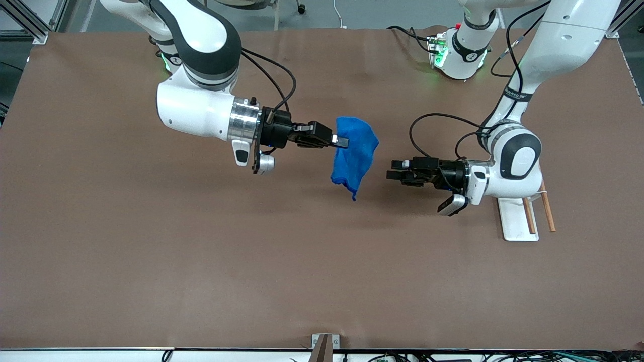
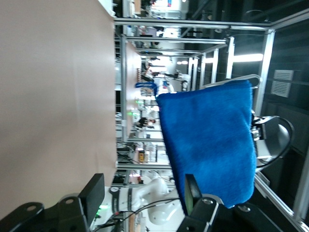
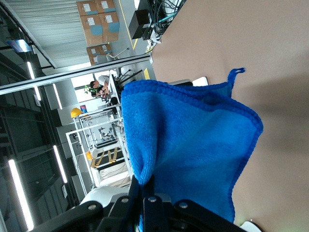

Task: Right arm passes towel to left arm to hang
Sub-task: 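Grasp the hanging towel with the left gripper beside the right gripper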

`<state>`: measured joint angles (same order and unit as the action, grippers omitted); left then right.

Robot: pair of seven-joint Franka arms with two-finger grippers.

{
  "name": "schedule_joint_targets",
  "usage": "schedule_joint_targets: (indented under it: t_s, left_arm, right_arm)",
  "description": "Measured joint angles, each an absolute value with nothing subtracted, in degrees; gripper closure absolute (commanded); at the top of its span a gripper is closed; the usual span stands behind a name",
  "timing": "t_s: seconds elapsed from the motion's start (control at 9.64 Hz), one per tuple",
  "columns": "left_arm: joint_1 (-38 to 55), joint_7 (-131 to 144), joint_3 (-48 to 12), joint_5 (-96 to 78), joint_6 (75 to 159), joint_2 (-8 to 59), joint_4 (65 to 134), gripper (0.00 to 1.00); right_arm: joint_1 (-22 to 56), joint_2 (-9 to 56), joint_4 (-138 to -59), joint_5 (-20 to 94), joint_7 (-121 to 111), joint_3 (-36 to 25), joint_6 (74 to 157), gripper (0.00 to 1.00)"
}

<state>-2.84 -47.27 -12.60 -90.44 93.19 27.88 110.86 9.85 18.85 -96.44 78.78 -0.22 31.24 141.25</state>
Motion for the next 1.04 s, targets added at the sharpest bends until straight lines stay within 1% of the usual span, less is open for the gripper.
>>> schedule_joint_targets:
  t_s: [0.1,0.41,0.62,0.83,0.93,1.04]
  left_arm:
    - [-2.86,-47.27,-13.55,-92.48,92.59,28.54,110.25,0.32]
    - [-2.74,-47.13,-16.69,-97.29,92.5,30.18,109.99,0.37]
    - [-2.78,-47.13,-17.08,-97.97,92.42,31.52,109.92,0.4]
    - [-3.14,-45.25,-17.08,-98.08,90.2,31.83,109.83,0.45]
    - [-3.45,-42.98,-17.08,-98.09,88.69,31.82,109.57,0.5]
    - [-3.82,-41.48,-17.08,-98.09,87.82,31.82,109.23,0.59]
  right_arm:
    - [10.31,19.35,-96.29,78.98,-0.21,31.42,142.48,1.0]
    - [11.87,22.9,-93.51,79.54,-0.2,33.18,145.25,1.0]
    - [12.0,24.92,-91.57,79.55,-0.2,34.12,146.72,1.0]
    - [12.01,25.11,-91.11,79.55,-0.2,34.66,147.18,1.0]
    - [12.01,25.12,-91.1,79.55,-0.2,34.73,147.64,1.0]
    - [12.01,25.13,-91.1,79.55,-0.2,34.73,147.82,1.0]
